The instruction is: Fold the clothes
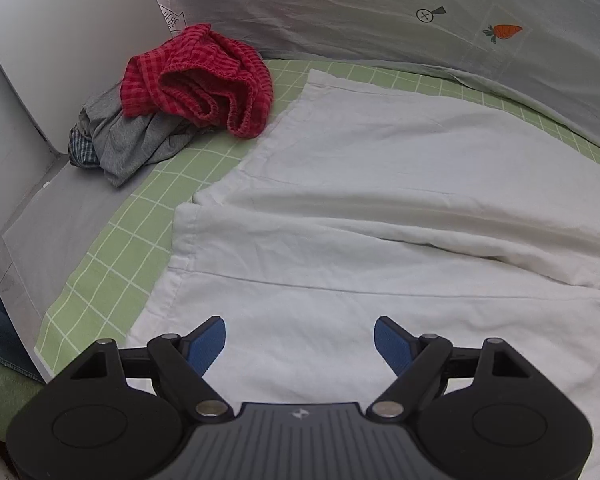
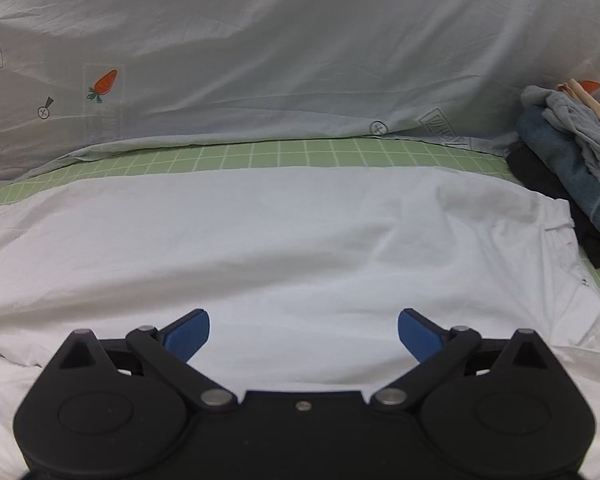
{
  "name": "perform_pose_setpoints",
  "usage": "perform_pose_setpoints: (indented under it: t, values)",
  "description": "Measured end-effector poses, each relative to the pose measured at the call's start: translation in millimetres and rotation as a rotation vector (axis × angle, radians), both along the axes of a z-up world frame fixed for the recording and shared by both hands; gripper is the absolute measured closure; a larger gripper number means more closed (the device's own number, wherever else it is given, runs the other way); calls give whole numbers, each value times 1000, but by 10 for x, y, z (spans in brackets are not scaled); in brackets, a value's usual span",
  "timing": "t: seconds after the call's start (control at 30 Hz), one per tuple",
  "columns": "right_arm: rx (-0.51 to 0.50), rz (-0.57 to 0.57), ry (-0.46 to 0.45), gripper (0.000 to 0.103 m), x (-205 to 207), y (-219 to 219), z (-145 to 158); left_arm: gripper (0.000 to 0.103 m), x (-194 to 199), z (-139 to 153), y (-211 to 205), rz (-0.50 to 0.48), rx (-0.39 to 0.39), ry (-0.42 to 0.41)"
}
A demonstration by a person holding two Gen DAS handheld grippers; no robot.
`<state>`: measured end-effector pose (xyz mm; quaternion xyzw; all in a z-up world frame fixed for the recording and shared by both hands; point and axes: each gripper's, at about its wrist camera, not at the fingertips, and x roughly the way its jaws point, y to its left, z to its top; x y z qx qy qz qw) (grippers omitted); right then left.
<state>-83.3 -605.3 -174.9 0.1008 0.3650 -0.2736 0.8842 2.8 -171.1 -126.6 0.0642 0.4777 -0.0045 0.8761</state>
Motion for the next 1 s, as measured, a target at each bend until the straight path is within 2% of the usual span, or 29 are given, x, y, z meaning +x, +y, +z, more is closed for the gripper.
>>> perform_pose_setpoints:
  t: [0.2, 0.33, 0.4, 0.43, 0.47, 0.67, 0.8, 0.9, 0.97, 1.0]
  values:
    - [8, 50, -11, 1, 1109, 526, -141, 24, 1074, -161, 141, -69, -36, -36]
    - [14, 79, -17, 1, 1836, 864, -240, 39, 1742, -316, 120, -142, -50, -63]
    - [19, 55, 0, 1, 2007, 867, -335, 57, 2031, -381, 112, -164, -83, -68]
    - [19, 46, 9, 1, 2072, 867, -372, 74, 2175, -414, 109, -175, -100, -70]
    - [20, 39, 21, 1, 2136, 867, -410, 82, 2311, -444, 103, -184, -118, -73]
    - [46, 35, 32, 0, 2168, 828, -523, 80, 2807, -560, 25, -213, -157, -130]
    - [51, 22, 46, 0, 2185, 821, -506, 52, 3007, -664, -21, -247, -167, -137]
    - [56, 2, 41, 0, 2171, 806, -483, 51, 3059, -689, -24, -295, -212, -140]
    - [59, -12, 37, 0, 2150, 788, -463, 55, 3063, -685, -48, -315, -230, -141]
    - [61, -20, 34, 0, 2137, 777, -451, 71, 3066, -682, -69, -321, -231, -140]
